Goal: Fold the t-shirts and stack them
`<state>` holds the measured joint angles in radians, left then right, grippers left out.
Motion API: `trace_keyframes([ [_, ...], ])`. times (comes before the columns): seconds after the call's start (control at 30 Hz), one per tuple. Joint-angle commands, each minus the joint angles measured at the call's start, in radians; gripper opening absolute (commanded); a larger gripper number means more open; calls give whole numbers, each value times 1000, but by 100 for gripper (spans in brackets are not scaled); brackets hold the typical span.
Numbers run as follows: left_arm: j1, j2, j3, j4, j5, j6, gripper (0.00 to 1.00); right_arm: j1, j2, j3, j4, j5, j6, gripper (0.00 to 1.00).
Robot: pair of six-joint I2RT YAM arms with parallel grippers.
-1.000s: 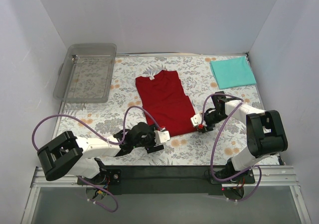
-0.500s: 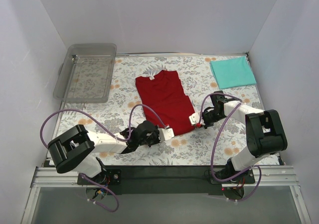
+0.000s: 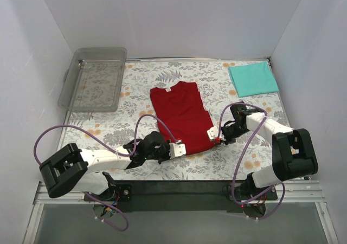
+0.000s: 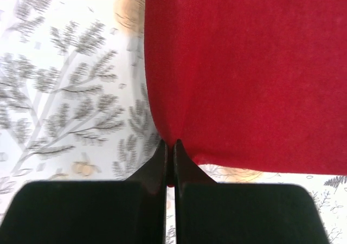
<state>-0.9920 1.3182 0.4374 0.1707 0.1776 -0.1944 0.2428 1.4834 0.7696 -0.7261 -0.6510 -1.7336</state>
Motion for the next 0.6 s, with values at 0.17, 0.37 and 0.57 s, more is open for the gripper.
trace_keyframes([
  [0.17,4,-165,-39,-125,235,-23,0,-3,-129,-9,-236,-91,34,1],
  [0.37,79,-186,-19,-165,301,0,0,-2,-46,114,-272,-165,124,1],
  [0.57,294,-169,33,-165,503,22,0,-4,131,325,-308,-217,193,1],
])
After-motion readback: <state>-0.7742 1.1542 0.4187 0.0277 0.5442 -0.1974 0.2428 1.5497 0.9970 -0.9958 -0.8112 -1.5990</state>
